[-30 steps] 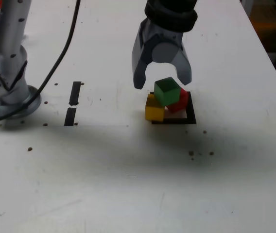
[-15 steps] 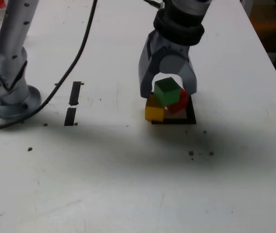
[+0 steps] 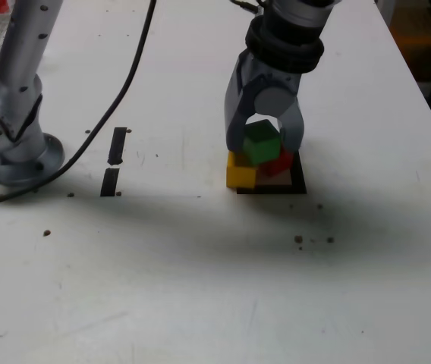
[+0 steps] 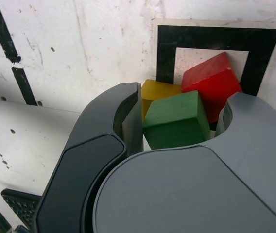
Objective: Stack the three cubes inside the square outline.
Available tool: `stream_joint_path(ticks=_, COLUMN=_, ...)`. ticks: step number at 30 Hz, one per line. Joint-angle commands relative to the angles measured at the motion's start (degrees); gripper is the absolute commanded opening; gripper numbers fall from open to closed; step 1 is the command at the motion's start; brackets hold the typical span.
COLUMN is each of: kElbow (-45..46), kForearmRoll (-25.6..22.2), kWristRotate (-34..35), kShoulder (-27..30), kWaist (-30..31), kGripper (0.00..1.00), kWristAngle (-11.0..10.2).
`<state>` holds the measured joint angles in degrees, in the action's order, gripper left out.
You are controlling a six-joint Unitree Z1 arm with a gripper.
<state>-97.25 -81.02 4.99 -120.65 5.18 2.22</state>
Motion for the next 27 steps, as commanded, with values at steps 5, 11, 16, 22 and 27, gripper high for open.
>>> stream_joint_path(ticks=5, kElbow=-0.36, kForearmRoll=0.84, kWristRotate=-0.56, kShoulder=0.13, kWaist=-0.1, kGripper=0.24, kWristAngle=-0.14)
stream_joint_path(ticks=11, kElbow=-0.62, kForearmRoll=-0.96, kWristRotate=-0.35, kShoulder=2.65, kWaist=1.03, kGripper=0.24, kWristAngle=-0.25)
stream_joint_path(ticks=16, kElbow=-0.74, kForearmRoll=-3.63, kWristRotate=0.54, kShoulder=5.79, kWaist=2.33, kGripper=0.24, kWristAngle=-1.15)
stream_joint_path(ticks=22, kElbow=-0.29, kForearmRoll=-7.03, kWristRotate=0.72, kShoulder=10.09, kWaist=2.43, kGripper=0.24, kWristAngle=-2.85)
stream_joint_path(ticks=27, kElbow=0.29, kForearmRoll=-7.31, kWristRotate=0.71, kShoulder=12.25, kWaist=2.48, kGripper=0.27, kWristAngle=-3.0)
